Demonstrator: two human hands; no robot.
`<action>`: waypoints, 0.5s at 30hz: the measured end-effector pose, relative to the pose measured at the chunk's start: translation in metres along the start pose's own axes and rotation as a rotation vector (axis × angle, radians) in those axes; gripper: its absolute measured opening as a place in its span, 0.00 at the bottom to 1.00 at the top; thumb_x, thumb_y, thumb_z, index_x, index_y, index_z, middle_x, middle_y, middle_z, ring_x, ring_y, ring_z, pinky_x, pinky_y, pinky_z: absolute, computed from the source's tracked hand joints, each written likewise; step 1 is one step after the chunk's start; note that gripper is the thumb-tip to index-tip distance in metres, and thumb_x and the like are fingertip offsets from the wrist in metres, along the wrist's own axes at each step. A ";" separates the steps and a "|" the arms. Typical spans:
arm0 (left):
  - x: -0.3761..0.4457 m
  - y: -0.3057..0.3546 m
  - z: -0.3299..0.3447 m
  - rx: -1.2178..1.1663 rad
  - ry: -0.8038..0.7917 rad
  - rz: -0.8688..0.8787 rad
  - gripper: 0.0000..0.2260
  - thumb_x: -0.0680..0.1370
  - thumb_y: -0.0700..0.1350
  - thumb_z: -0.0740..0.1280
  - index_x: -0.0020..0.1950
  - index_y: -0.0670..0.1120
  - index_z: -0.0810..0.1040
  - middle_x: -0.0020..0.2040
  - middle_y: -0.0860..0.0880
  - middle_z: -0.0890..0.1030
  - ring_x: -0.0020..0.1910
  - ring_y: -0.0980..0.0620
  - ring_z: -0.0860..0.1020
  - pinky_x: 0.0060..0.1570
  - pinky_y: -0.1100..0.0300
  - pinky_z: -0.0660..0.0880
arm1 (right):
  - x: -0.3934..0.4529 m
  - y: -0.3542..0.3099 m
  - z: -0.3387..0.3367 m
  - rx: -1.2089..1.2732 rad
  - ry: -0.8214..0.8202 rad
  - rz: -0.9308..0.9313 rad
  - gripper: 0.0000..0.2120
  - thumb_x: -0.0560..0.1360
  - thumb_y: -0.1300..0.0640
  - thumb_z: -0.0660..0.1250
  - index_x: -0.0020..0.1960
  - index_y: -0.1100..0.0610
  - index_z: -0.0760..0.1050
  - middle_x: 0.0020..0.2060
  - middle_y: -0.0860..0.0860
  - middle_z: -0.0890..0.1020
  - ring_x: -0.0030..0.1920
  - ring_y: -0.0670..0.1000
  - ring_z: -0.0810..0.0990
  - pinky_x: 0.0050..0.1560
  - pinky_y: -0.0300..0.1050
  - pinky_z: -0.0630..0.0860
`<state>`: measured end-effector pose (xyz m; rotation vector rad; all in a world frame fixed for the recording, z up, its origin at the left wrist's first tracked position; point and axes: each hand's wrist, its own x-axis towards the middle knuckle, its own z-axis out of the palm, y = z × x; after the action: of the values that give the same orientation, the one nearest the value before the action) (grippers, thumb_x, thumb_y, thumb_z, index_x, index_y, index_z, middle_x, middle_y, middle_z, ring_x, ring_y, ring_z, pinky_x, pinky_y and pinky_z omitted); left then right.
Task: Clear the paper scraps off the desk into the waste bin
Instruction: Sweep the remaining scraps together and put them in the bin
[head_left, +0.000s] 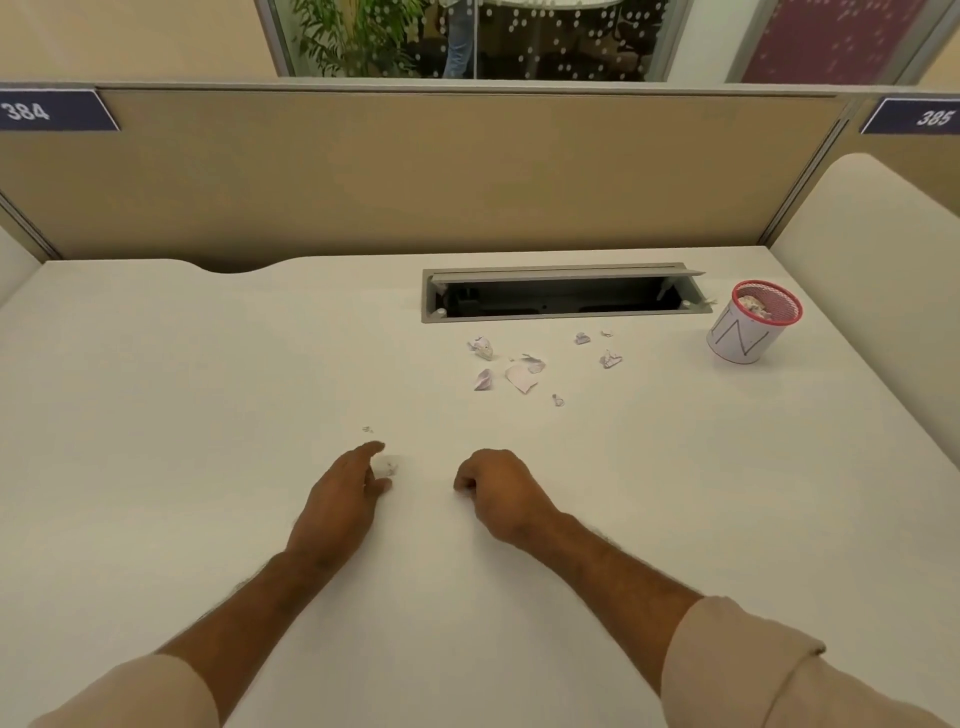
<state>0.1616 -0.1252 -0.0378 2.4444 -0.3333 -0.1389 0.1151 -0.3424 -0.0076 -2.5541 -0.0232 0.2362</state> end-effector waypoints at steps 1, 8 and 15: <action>0.003 0.001 0.001 0.015 -0.019 -0.013 0.17 0.80 0.45 0.65 0.69 0.52 0.71 0.49 0.55 0.75 0.51 0.54 0.74 0.57 0.57 0.71 | 0.001 0.000 -0.001 0.049 0.033 0.021 0.16 0.72 0.69 0.60 0.52 0.58 0.81 0.49 0.53 0.82 0.50 0.52 0.79 0.52 0.40 0.73; 0.021 0.004 0.004 0.109 -0.013 0.103 0.07 0.79 0.41 0.66 0.41 0.48 0.75 0.42 0.53 0.75 0.42 0.52 0.74 0.42 0.60 0.68 | 0.016 -0.006 -0.004 0.187 0.127 0.066 0.15 0.73 0.69 0.62 0.54 0.56 0.81 0.44 0.52 0.83 0.42 0.47 0.77 0.49 0.39 0.75; 0.052 0.001 -0.008 0.086 0.124 0.012 0.06 0.79 0.40 0.65 0.42 0.48 0.75 0.42 0.52 0.74 0.41 0.52 0.74 0.41 0.58 0.69 | 0.017 0.004 -0.004 0.232 0.154 0.129 0.12 0.75 0.66 0.63 0.53 0.56 0.81 0.44 0.51 0.83 0.42 0.46 0.77 0.48 0.36 0.75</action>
<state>0.2127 -0.1347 -0.0316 2.5219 -0.3041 0.0335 0.1324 -0.3468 -0.0093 -2.3371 0.2153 0.0850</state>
